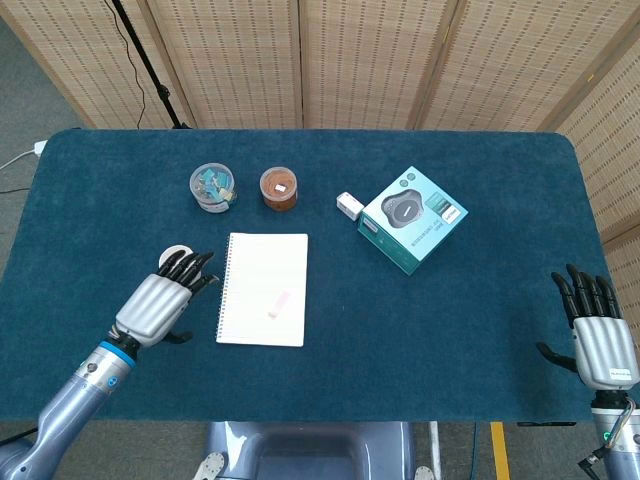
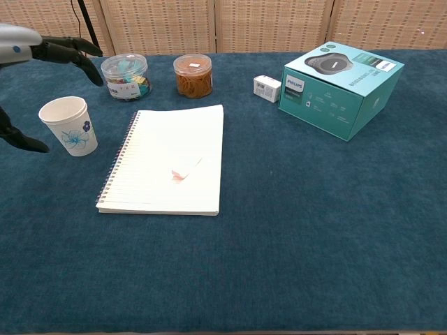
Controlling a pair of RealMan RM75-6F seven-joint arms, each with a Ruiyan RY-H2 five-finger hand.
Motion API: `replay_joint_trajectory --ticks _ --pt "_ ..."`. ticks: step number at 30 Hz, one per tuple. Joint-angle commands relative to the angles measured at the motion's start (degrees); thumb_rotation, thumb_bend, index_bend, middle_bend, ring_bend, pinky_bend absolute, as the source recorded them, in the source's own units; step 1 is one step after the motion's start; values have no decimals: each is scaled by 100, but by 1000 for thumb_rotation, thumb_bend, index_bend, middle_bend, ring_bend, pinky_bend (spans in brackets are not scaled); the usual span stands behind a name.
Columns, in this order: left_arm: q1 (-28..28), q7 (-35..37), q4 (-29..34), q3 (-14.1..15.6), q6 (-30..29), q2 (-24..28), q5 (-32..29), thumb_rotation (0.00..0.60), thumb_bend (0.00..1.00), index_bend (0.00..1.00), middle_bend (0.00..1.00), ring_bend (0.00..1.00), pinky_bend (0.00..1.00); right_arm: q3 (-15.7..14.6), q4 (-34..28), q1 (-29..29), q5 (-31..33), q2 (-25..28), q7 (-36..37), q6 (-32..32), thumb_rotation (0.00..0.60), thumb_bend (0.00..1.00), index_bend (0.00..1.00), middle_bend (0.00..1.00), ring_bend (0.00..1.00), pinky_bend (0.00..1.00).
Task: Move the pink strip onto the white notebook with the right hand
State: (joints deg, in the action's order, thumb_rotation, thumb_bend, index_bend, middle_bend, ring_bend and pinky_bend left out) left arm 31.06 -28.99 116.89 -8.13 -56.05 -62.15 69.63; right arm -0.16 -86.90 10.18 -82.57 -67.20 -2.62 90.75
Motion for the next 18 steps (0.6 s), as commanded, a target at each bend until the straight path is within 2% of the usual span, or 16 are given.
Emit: replay_joint_trajectory --ticks 1,9,18 --pt "317 -382 43 -35 172 -302 -437 597 0 241 0 0 0 47 33 -31 0 31 65 -21 600 0 0 0 0 0" --pt "833 -867 -135 -44 233 -1055 -1259 498 0 310 0 0 0 175 34 -74 16 75 268 -130 600 0 0 0 0 0" --pt "1142 -1020 -565 -54 -22 -1776 -1648 388 0 357 0 0 0 234 33 -120 -48 71 307 -201 600 0 0 0 0 0"
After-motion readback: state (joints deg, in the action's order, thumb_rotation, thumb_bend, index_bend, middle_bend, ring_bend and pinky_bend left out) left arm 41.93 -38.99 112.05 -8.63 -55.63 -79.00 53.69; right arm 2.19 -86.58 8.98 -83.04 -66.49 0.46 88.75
